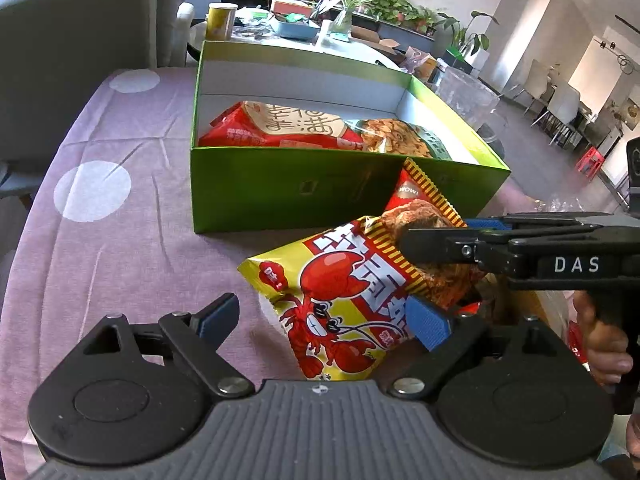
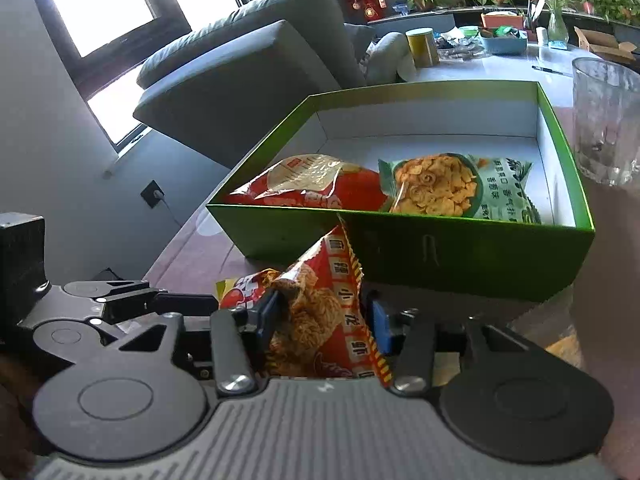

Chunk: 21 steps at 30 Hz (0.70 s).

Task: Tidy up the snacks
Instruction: 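Lift the crayfish-print bag toward the green box with the right gripper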

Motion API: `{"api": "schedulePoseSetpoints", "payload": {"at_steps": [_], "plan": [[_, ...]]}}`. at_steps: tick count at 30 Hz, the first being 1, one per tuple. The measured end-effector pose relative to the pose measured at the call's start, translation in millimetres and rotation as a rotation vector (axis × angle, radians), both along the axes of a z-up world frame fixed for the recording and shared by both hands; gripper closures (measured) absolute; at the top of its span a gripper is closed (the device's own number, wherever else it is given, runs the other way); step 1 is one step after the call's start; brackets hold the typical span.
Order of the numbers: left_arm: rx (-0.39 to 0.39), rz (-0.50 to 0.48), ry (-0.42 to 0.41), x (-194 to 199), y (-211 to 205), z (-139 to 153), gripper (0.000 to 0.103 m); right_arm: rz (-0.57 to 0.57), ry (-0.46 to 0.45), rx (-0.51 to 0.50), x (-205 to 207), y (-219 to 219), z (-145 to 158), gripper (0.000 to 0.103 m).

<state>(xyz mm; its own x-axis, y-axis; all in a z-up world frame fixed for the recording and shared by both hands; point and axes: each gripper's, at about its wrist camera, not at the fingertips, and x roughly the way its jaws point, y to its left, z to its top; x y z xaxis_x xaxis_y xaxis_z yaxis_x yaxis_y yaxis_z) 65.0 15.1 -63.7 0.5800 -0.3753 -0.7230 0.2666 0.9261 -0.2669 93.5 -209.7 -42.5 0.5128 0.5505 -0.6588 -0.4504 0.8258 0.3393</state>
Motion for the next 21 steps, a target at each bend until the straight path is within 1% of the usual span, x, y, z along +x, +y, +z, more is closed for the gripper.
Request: {"api": "schedulePoseSetpoints", "payload": {"at_steps": [5, 9, 11, 14, 17, 21], "plan": [[-0.033, -0.027, 0.036, 2, -4, -7, 0.012, -0.009, -0.003, -0.007, -2, 3, 2, 0.048], [0.002, -0.065, 0.016, 2, -17, -7, 0.011, -0.018, -0.009, -0.016, -2, 5, 3, 0.048], [0.008, -0.059, 0.012, 2, -22, -5, 0.014, -0.021, -0.012, -0.017, -4, 6, 4, 0.048], [0.009, -0.073, -0.026, -3, -24, 2, 0.018, -0.026, -0.017, -0.021, -7, 6, 6, 0.048], [0.004, -0.076, -0.069, -9, -23, 16, 0.020, -0.033, -0.032, -0.010, -12, 2, 12, 0.048], [0.015, -0.076, -0.138, -16, -25, 35, 0.020, -0.049, -0.050, 0.042, -15, -5, 23, 0.048]]}}
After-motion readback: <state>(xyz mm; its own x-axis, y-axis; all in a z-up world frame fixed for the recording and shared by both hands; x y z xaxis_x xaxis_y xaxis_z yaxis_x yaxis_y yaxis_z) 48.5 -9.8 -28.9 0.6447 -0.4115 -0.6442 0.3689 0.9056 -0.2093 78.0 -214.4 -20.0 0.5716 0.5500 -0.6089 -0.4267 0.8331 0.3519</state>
